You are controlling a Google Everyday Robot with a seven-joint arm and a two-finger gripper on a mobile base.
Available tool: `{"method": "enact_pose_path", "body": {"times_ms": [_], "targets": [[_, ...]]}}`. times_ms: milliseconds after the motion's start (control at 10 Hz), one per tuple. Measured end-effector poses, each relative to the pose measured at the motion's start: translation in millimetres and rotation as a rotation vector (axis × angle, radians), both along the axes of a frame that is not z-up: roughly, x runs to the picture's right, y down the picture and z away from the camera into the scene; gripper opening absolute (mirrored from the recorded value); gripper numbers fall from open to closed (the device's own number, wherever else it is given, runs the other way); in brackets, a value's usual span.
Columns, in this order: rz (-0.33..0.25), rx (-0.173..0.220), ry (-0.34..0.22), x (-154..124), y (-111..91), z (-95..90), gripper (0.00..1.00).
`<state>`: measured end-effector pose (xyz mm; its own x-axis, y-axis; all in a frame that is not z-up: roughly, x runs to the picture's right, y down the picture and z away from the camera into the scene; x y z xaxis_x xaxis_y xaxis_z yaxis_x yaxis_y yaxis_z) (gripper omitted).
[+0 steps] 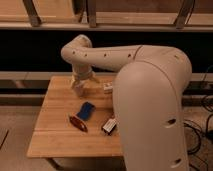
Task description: Pick up the ceramic cup
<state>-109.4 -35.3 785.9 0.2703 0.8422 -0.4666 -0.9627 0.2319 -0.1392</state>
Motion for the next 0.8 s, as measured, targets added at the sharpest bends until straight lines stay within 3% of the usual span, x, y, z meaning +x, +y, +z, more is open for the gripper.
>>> {"method": "enact_pose_path", "body": {"times_ms": [300,800], "targets": [[-0.093,0.018,-0.052,-1.4,-35.2,3.9,0.80],[-0.096,0.026,-0.077,-3.6,-43.8,11.0,0.80]]}}
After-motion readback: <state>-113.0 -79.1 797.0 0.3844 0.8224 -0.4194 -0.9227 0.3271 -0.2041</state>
